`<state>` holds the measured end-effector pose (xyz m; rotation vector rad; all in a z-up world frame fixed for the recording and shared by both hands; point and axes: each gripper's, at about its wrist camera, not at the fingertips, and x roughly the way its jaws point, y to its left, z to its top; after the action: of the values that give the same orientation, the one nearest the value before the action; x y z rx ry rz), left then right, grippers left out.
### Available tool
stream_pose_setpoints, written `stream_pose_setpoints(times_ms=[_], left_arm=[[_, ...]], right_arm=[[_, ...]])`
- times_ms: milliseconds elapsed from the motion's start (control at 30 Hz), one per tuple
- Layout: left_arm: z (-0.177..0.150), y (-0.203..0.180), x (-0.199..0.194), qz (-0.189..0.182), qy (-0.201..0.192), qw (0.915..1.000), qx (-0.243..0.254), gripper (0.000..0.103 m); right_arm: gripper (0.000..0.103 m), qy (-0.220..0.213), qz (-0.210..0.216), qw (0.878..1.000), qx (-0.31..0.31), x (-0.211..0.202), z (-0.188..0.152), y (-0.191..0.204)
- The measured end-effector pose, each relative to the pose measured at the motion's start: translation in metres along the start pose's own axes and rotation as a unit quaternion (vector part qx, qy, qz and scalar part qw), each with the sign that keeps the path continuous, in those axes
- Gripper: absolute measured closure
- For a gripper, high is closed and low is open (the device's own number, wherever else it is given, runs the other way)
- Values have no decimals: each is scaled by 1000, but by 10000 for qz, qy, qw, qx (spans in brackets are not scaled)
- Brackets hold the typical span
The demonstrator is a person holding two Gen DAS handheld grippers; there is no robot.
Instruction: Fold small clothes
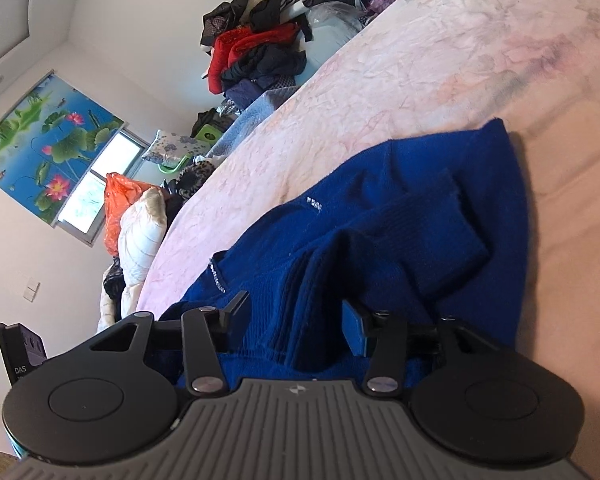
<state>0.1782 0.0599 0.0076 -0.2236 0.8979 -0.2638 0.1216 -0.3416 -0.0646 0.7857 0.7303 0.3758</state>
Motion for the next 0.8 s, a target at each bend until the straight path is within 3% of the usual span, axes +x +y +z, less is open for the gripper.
stream_pose_setpoints(times_ms=[100,267,400,433,467,500,533,600,800], left_arm=[[-9,6,-6,-224,64,9993,-308,37],[-21,11,3,-771,309,9924,-907,37],[-30,12,19,-917,400,9860,-1332,38],[-32,12,24,-925,435,9850,-1388,42],[-33,11,26,-859,459,9855,-1391,54],[-34,9,28,-793,500,9867,-1327,75],[-34,8,27,-768,523,9879,-1238,84],[-36,7,20,-738,399,9904,-1102,92],[-20,2,-17,-450,-442,9964,-574,93]], right_arm=[[50,-57,61,9999,92,-6,-4,-3],[60,-107,54,9998,163,-6,-5,-8],[64,-148,9,9997,169,-5,-6,-10],[66,-168,-5,9997,178,-5,-6,-10],[72,-192,-26,9996,196,-5,-6,-11],[76,-216,-58,9995,214,-6,-5,-12],[85,-248,-79,9994,239,-7,-5,-13],[88,-316,-54,9991,292,-11,-5,-16],[94,-564,166,9979,276,-27,2,-10]])
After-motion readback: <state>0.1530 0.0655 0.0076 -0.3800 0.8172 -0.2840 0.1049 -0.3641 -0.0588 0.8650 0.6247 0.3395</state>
